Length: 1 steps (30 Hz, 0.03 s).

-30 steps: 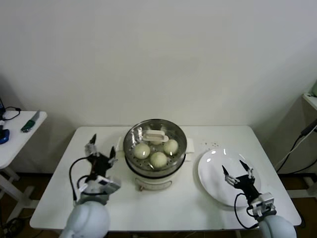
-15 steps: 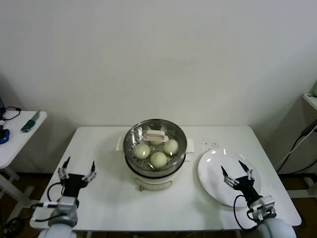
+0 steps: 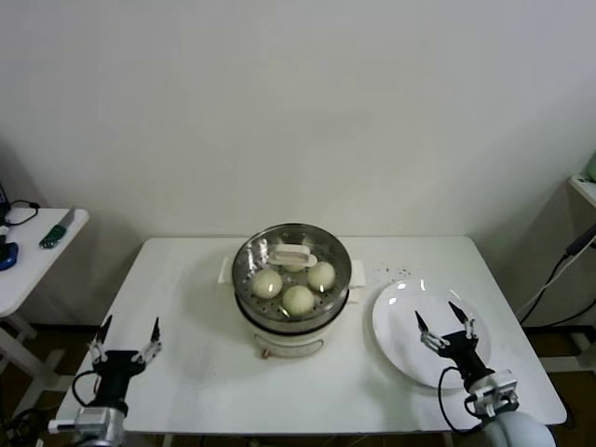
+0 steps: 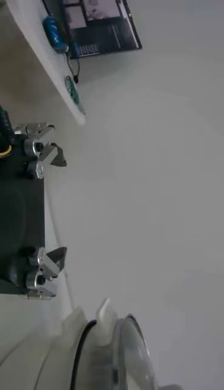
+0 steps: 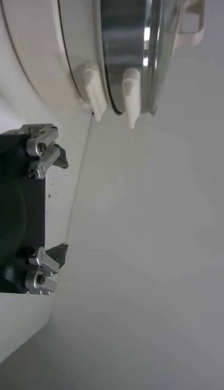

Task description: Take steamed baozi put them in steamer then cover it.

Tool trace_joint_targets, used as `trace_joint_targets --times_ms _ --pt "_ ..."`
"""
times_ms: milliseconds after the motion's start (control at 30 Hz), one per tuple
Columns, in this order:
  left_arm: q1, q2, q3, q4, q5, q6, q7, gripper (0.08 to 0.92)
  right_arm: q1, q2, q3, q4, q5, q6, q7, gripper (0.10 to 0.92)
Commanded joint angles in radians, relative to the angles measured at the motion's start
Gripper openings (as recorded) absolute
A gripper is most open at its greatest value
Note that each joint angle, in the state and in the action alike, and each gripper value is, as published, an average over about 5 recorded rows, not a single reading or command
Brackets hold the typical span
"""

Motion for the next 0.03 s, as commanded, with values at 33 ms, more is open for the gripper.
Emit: trace_joint_targets --times_ms 33 --pt "0.025 -0.014 -0.039 0.032 -0.049 -0.09 0.022 0.823 0.0 0.007 0.004 -0.01 0.002 0.014 -0.002 0.823"
